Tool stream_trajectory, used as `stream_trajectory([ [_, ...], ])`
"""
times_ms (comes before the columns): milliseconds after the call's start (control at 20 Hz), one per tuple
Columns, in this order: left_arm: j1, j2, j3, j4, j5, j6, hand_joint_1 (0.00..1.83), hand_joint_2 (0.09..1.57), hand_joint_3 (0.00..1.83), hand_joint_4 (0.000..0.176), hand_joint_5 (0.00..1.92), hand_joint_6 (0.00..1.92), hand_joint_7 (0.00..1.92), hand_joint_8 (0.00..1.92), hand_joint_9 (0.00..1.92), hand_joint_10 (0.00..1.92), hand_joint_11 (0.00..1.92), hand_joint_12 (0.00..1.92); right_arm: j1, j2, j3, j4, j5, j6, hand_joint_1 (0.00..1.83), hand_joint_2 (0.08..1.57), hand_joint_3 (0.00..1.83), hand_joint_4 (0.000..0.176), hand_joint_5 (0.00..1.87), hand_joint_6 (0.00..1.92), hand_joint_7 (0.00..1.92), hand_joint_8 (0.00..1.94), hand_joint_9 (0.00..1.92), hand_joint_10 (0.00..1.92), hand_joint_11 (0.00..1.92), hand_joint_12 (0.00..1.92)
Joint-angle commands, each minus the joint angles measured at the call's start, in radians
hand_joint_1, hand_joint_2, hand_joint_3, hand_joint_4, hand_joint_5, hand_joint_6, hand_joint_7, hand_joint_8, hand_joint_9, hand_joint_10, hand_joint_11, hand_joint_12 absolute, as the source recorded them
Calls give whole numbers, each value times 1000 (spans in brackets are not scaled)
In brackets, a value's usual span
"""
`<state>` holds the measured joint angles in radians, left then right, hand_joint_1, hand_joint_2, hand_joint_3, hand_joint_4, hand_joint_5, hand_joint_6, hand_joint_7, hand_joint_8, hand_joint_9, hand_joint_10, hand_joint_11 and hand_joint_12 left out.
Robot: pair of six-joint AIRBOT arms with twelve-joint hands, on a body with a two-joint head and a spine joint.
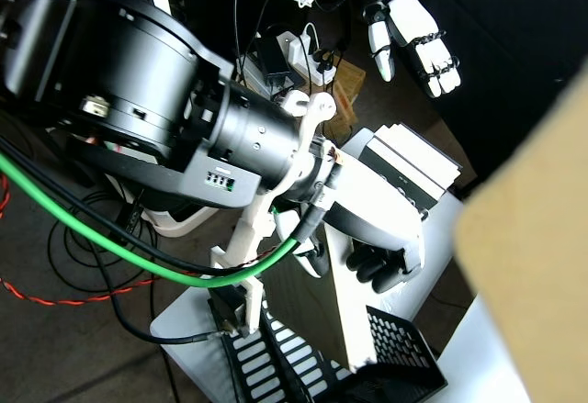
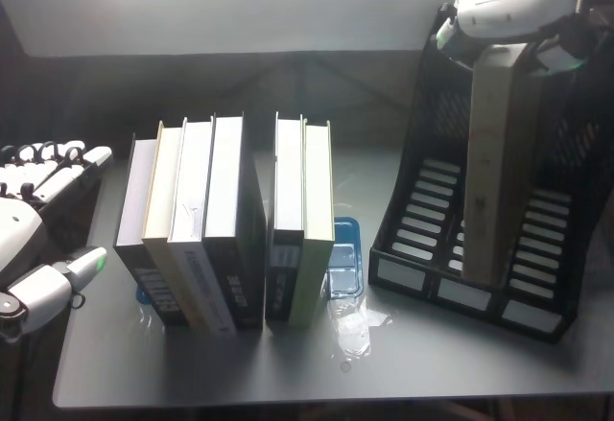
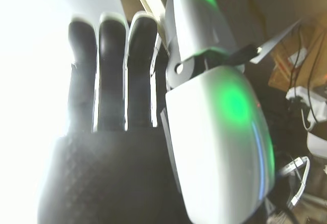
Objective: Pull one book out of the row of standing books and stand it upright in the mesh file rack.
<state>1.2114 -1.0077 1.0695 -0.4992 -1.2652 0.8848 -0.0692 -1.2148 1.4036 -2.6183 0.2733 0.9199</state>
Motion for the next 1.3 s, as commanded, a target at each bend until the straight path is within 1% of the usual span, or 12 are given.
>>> stream_trajectory([
  [0, 0, 0, 3, 1, -117, -4, 512, 1440, 0, 50, 49, 5, 0, 0, 0, 0, 0, 0, 6, -2, 10, -17, -98, -7, 1329, 1255, 0, 0, 650, 1416, 707, 1379, 696, 1590, 490, 1665],
  [150, 1, -3, 4, 1, -118, -4, 532, 1434, 0, 41, 62, 6, 0, 0, 0, 0, 0, 0, 6, -36, 44, -26, -104, -7, 1331, 1249, 0, 0, 685, 1352, 726, 1406, 670, 1583, 401, 1654],
  [200, 1, -3, 5, 1, -118, -4, 492, 1438, 1, 54, 51, 1, 0, 0, 0, 0, 0, 0, 2, -51, 58, -31, -108, -7, 1329, 1248, 0, 0, 711, 1355, 727, 1378, 650, 1592, 391, 1658],
  [250, 1, -4, 6, 1, -118, -5, 502, 1439, 1, 57, 50, 1, 0, 0, 0, 0, 0, 0, -1, -62, 70, -36, -111, -6, 1330, 1245, 0, 0, 714, 1352, 736, 1356, 656, 1589, 377, 1680],
  [350, 1, -7, 9, 1, -116, -7, 492, 1442, 1, 50, 50, 0, 0, 0, 0, 0, 0, 0, -5, -85, 100, -50, -117, 11, 1317, 1270, 2, 0, 702, 1427, 688, 1387, 572, 1649, 187, 1735],
  [450, 1, -11, 14, 5, -113, -15, 502, 1441, 0, 51, 50, 1, 0, 0, 0, 0, 0, 0, -6, -101, 127, -62, -122, 23, 1307, 1289, 2, 0, 700, 1464, 638, 1426, 521, 1684, 128, 1762],
  [600, 1, -14, 18, 9, -108, -17, 529, 1439, 0, 39, 66, 8, 0, 0, 0, 0, 0, 0, -8, -124, 171, -184, -127, 148, 1309, 1287, 0, 0, 687, 1453, 654, 1425, 535, 1685, 201, 1706],
  [650, 1, -15, 19, 11, -108, -18, 481, 1447, 3, 49, 44, 5, 0, 0, 0, 0, 0, 0, -9, -135, 188, -222, -127, 187, 1318, 1276, 0, 0, 674, 1420, 690, 1420, 576, 1657, 263, 1693],
  [750, 1, -16, 21, 15, -106, -18, 481, 1445, 1, 38, 57, 8, 0, 0, 0, 0, 0, 0, -10, -152, 214, -322, -126, 275, 1320, 1276, 0, 0, 641, 1406, 699, 1433, 606, 1666, 323, 1702],
  [800, 1, -19, 23, 18, -106, -21, 484, 1445, 1, 44, 54, 6, 0, 0, 0, 0, 0, 0, -10, -156, 224, -358, -126, 306, 1318, 1281, 1, 0, 627, 1414, 693, 1456, 600, 1675, 313, 1691],
  [1050, 0, -27, 31, 29, -105, -30, 474, 1454, 0, 35, 48, 2, 0, 0, 0, 0, 0, 0, -10, -171, 273, -372, -127, 335, 1324, 1268, 0, 0, 653, 1382, 711, 1426, 627, 1631, 372, 1618],
  [1250, -2, -32, 34, 35, -108, -37, 448, 1460, 2, 41, 34, 2, 0, 0, 0, 0, 0, 0, -10, -199, 307, -373, -131, 346, 1326, 1262, 0, 0, 672, 1400, 713, 1388, 631, 1615, 324, 1606],
])
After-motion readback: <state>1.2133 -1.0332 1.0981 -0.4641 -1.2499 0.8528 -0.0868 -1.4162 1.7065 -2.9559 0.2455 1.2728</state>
